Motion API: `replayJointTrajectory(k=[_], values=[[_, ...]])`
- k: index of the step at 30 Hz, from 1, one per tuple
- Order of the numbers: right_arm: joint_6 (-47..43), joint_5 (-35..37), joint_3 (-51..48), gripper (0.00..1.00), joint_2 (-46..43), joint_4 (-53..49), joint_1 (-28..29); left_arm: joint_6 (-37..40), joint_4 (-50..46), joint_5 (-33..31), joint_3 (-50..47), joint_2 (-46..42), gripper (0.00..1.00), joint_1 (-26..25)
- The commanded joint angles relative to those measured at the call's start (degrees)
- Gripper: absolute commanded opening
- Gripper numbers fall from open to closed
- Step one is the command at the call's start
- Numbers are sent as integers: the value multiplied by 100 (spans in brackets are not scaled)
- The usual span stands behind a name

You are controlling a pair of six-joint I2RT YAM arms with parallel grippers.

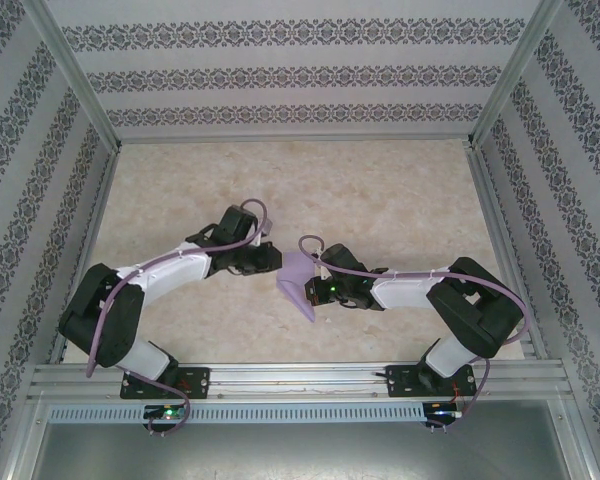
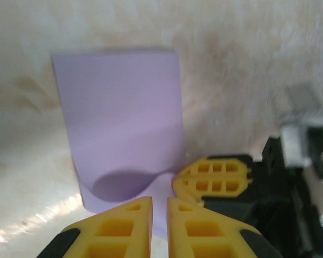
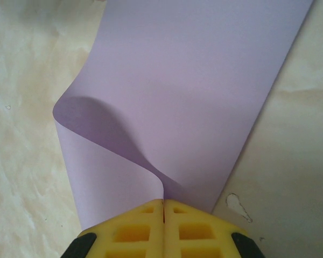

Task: Fold a paper plane with a square sheet of paper (fold left side to right side)
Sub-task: Third fold the triangle at the center of the table.

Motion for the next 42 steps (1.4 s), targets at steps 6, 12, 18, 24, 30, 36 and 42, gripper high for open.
replayJointTrajectory(k=[6,12,18,24,30,36,42], values=[[-52,151,-115,0,198,-296,73,-599,1115,580,-426,284,14,-525],[-52,171,-102,0,196,-341,70,-807,1562,565,-556,609,13,-689],[-71,169,-84,0,205,-376,75,-798,1633,484,-539,802,13,-698],[-75,187,-84,0,214,-384,71,-765,1640,414,-563,958,13,-698],[-99,180,-63,0,223,-420,70,-735,1636,330,-573,1077,13,-700],[-112,175,-52,0,214,-428,70,-731,1709,282,-575,1193,13,-693],[-107,156,-38,0,215,-428,70,-685,1687,203,-575,1279,13,-697]])
